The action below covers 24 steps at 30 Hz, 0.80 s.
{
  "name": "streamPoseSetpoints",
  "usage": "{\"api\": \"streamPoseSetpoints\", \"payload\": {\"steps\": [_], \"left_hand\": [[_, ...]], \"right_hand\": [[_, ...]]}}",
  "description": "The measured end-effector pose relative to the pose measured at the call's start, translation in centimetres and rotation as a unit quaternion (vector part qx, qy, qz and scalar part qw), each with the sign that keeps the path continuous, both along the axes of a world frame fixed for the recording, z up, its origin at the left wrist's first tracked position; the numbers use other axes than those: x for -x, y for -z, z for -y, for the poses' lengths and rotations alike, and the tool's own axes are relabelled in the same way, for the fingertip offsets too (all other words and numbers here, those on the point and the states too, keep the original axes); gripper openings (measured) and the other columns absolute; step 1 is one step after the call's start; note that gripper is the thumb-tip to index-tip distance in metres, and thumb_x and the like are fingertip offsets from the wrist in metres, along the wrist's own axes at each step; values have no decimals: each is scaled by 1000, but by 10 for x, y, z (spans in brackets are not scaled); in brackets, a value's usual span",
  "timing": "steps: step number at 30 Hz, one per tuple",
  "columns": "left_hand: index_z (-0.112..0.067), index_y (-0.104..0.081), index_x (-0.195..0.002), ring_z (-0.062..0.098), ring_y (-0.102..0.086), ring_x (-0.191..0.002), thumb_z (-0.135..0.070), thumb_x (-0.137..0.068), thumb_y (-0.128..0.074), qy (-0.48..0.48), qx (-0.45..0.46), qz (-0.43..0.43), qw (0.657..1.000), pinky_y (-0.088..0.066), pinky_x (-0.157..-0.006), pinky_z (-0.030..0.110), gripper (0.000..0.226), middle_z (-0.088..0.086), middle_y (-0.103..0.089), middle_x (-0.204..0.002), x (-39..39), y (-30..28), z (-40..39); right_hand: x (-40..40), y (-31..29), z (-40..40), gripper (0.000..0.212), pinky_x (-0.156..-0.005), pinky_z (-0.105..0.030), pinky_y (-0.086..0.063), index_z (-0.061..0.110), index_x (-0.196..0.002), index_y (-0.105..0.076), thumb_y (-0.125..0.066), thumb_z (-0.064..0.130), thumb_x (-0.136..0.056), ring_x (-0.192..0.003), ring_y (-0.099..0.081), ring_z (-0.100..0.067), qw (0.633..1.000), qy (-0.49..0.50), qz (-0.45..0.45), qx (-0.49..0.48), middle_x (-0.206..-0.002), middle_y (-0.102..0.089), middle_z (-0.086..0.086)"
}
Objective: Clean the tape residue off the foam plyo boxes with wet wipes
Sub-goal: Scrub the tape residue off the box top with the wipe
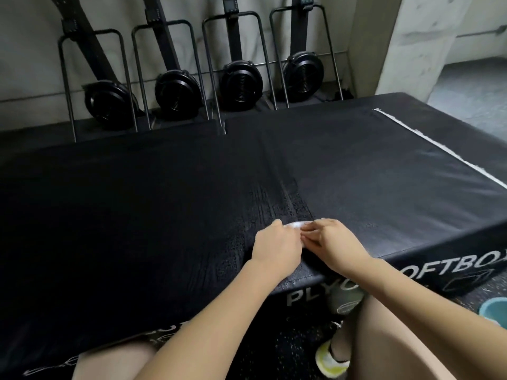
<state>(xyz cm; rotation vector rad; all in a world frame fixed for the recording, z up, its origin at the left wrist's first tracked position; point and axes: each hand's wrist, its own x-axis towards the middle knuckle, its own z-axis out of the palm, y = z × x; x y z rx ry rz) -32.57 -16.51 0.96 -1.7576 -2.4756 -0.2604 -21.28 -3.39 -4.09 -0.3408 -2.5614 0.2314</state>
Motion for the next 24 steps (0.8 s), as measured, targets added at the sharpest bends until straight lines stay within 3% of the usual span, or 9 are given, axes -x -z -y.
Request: {"api": "streamPoseSetpoints", "payload": {"steps": [4, 6, 8, 12, 16, 19, 24], "left_hand": [[-27, -70, -91, 12, -58, -67, -35, -75, -78, 69, -10, -2, 998, -35, -41, 23, 19, -8, -58, -66, -29, -3, 37], [-24, -67, -82, 11, -56, -65, -37, -71, -79, 86, 20, -30, 996, -27, -38, 23, 21, -10, -57, -65, -38, 5, 48], [-22, -67, -87, 10, -56, -74, -40, -73, -76, 79, 26, -47, 995, -24, -43, 25, 25, -9, -59, -71, -41, 6, 50], [-14, -53, -125, 18, -48, -116, -36, -99, -51, 22, -2, -26, 999, -38, -65, 33, 34, 0, -61, -112, -33, -4, 32], [-16, -54, -120, 17, -48, -115, -25, -99, -48, -26, 7, 2, 1000, -37, -66, 32, 23, 0, -61, -110, -29, -9, 17], [-16, -53, -120, 17, -49, -112, -24, -99, -49, -8, 13, -18, 1000, -38, -64, 32, 23, 2, -59, -111, -39, -7, 29], [-19, -55, -124, 17, -52, -113, -31, -91, -56, 43, 7, -42, 998, -47, -63, 30, 35, -5, -62, -117, -54, 14, 65]], "right_hand": [[-37, 15, 28, 17, -90, -30, -49, 21, -91, -82, -67, 26, -86, -86, -68, -10, 1000, 4, -20, -1, -99, -75, 12], [-49, 22, 41, 22, -95, -32, -49, 26, -96, -81, -61, 32, -92, -97, -66, -1, 1000, 1, -24, 10, -104, -73, 17], [-50, 23, 44, 28, -98, -34, -48, 28, -99, -81, -55, 38, -94, -106, -65, 1, 1000, 6, -22, 20, -108, -72, 20], [-31, 16, 28, 27, -102, -38, -47, 24, -105, -81, -58, 35, -95, -110, -66, -6, 999, 26, -4, 27, -115, -73, 13], [-17, 10, 19, 23, -99, -44, -51, 21, -103, -81, -62, 31, -95, -101, -68, -15, 997, 54, 26, 41, -114, -75, 3], [-28, 8, 33, 23, -91, -41, -54, 22, -93, -82, -60, 31, -93, -90, -60, -6, 999, 42, 0, 22, -107, -76, 7], [-63, 33, 60, 33, -107, -32, -39, 24, -106, -80, -52, 39, -97, -112, -64, -2, 999, 27, -39, 21, -113, -73, 14]]}}
